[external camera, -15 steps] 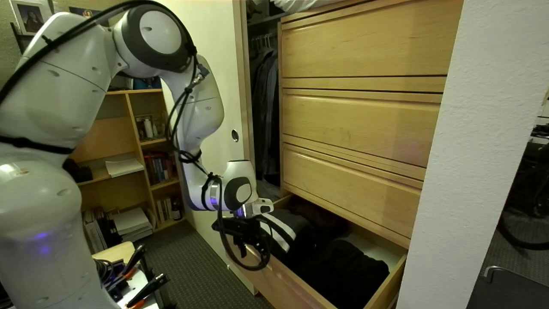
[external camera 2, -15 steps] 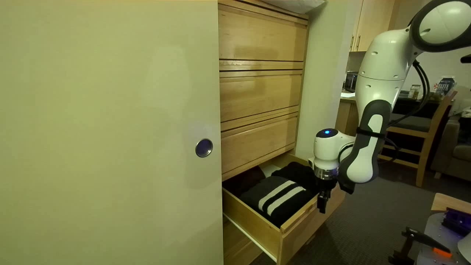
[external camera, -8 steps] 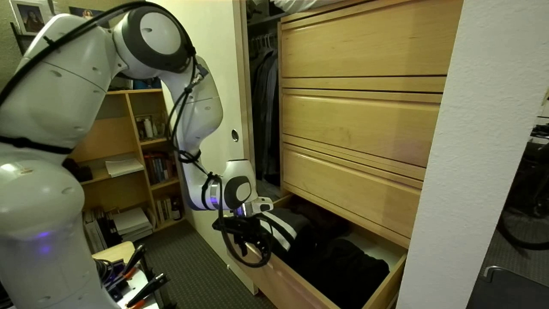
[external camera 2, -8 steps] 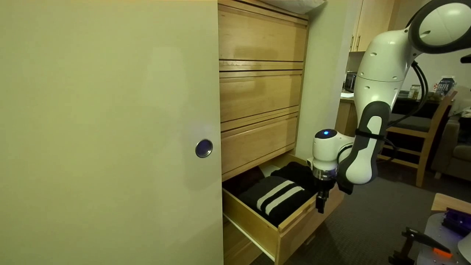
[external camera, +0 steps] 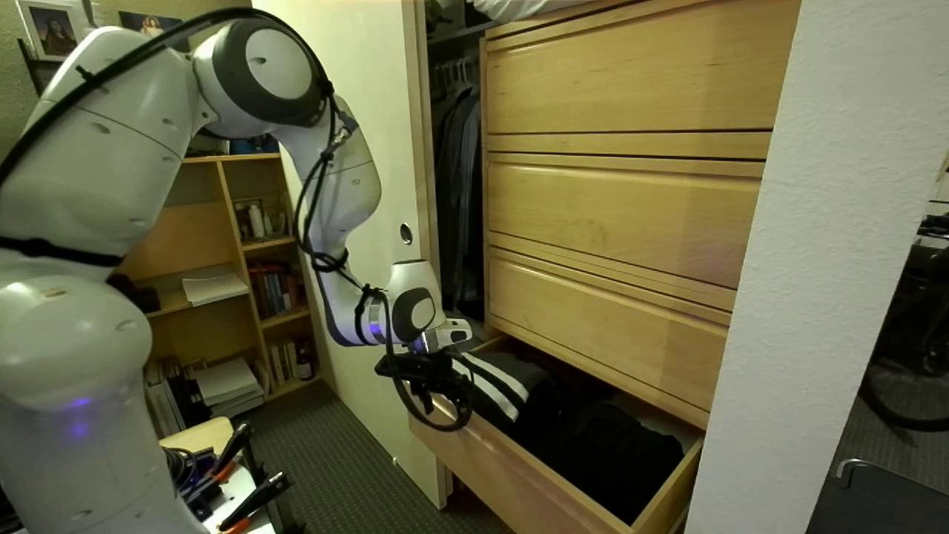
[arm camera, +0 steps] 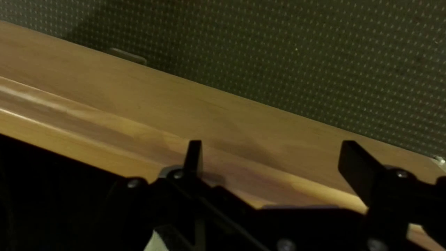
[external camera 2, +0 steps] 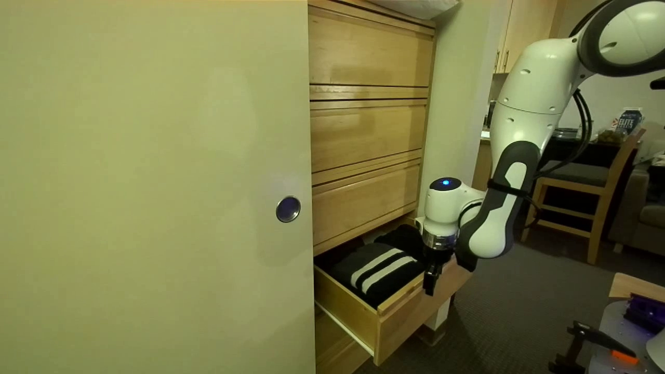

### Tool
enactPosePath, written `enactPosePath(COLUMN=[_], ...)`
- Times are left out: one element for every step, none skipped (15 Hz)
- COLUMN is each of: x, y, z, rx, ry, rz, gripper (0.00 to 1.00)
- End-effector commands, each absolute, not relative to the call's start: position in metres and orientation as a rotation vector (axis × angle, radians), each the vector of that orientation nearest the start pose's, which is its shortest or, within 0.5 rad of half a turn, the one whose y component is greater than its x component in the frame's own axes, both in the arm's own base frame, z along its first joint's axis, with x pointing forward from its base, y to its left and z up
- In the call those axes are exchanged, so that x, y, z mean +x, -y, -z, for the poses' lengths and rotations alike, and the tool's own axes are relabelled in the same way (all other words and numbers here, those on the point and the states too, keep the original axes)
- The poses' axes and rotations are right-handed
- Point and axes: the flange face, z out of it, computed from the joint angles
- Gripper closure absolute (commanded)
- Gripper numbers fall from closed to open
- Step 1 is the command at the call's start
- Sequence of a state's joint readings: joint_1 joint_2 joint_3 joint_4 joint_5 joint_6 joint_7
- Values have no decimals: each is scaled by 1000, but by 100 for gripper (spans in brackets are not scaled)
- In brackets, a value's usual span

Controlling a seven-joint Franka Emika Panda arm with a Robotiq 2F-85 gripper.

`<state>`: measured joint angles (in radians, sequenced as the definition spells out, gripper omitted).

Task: Close the open drawer

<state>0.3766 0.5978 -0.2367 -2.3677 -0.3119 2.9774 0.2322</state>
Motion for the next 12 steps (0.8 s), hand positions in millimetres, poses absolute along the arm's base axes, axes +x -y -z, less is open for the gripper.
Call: enactPosePath(x=[505, 512, 518, 524, 528, 532, 536, 539, 541, 543, 544, 545], y=[-92, -96, -99, -99, -98, -95, -93, -90, -88, -85, -82, -79], z=[-88, -87, -87, -86, -85, -83, -82, -81, -79, -76, -73, -71], rx=[-3248, -3245, -3238, -3235, -3239, -3241, -3241, -3246, -3249, -3251, -3256, -3259], ry=[396, 369, 335, 301, 270, 245, 221, 199, 183, 169, 161, 158], rz=[71, 53, 23, -2, -29, -55, -81, -98, -115, -126, -134, -137], gripper=[0, 0, 0, 0, 0, 0, 0, 0, 0, 0, 0, 0])
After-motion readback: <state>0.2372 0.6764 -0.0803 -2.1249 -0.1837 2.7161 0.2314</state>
